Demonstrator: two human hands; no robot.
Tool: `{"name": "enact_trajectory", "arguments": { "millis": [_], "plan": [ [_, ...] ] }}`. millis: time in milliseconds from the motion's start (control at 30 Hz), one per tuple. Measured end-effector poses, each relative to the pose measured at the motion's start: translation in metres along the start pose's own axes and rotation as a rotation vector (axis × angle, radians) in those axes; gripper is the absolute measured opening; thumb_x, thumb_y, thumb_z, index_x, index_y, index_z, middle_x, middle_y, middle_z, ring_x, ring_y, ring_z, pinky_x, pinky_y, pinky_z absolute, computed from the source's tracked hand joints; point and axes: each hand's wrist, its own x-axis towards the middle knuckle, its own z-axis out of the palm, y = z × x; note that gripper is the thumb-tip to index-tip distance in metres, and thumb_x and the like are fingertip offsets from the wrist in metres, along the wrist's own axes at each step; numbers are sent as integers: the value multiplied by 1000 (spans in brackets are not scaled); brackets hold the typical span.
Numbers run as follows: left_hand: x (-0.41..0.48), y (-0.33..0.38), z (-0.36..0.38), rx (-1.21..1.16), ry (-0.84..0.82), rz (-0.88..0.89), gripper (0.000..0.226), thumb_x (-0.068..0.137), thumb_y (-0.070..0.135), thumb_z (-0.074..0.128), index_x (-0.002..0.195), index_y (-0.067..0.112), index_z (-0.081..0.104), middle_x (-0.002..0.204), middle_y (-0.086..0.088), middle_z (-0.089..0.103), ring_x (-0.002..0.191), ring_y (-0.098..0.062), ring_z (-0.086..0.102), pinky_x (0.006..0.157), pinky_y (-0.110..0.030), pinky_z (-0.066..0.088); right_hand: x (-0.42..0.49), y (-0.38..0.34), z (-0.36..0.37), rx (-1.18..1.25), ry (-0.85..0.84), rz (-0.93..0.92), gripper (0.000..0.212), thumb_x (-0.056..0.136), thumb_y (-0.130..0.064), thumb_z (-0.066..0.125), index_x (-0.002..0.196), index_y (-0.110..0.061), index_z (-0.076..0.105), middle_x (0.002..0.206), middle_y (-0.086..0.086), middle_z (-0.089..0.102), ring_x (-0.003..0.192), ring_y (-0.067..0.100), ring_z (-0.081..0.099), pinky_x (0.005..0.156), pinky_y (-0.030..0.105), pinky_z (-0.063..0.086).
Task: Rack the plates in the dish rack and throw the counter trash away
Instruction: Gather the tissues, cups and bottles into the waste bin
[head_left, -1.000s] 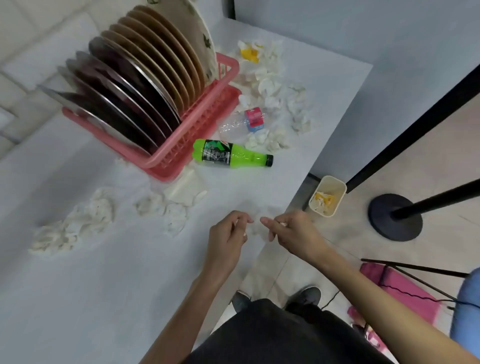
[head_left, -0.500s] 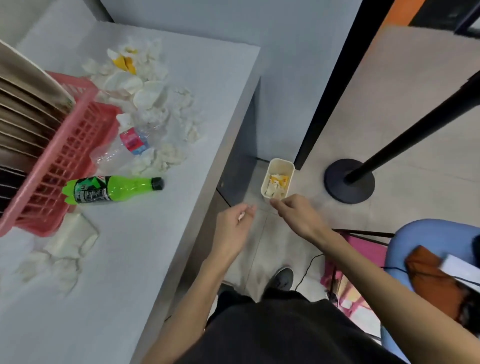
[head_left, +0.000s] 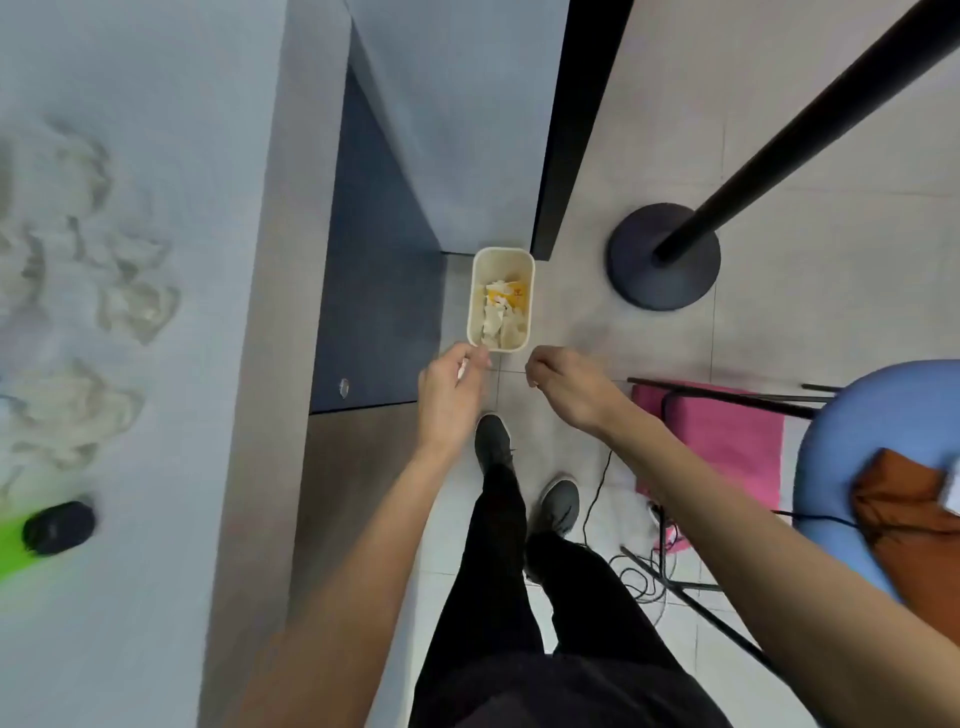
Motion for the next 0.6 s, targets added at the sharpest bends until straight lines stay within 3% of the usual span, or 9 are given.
{"name": "enact_trajectory", "arguments": {
  "millis": [100,167,333,467,600],
  "plan": [
    [49,-41,24,-14,-17,-124,48,101,35,53,58,16,43,56,-2,40,55,-14,37,57,-29,31,43,28,17,-19,5,42,23,97,-13,40,84,-5,57,83,7,55,80,23,48,67,31,31],
    [81,-70,40,-12,-4,-200,54,100,41,53,58,13,36,61,-8,36,59,-17,35,56,-29,27,74,51,32,-15,5,81,25,97,-14,39,87,-1,58,85,10,55,83,26,49,67,30,31],
    [161,-146,84,-11,69,-340,60,98,45,54,66,-6,58,63,-12,52,60,-19,51,60,-29,38,148,103,65,-8,40,122,24,101,-19,39,94,-3,56,90,10,54,84,25,46,60,30,19],
    [209,-191,120,26,2,-328,46,98,37,58,59,12,54,63,0,54,58,-12,48,54,-24,37,209,144,91,17,27,108,23,100,-18,39,106,-1,53,106,17,56,98,32,52,69,29,27],
    [255,-218,146,31,-61,-277,39,88,33,65,77,-3,54,71,-10,52,65,-21,48,60,-30,38,254,178,102,7,49,64,24,99,-15,38,110,-1,55,109,19,56,100,32,52,70,27,28]
  ]
}}
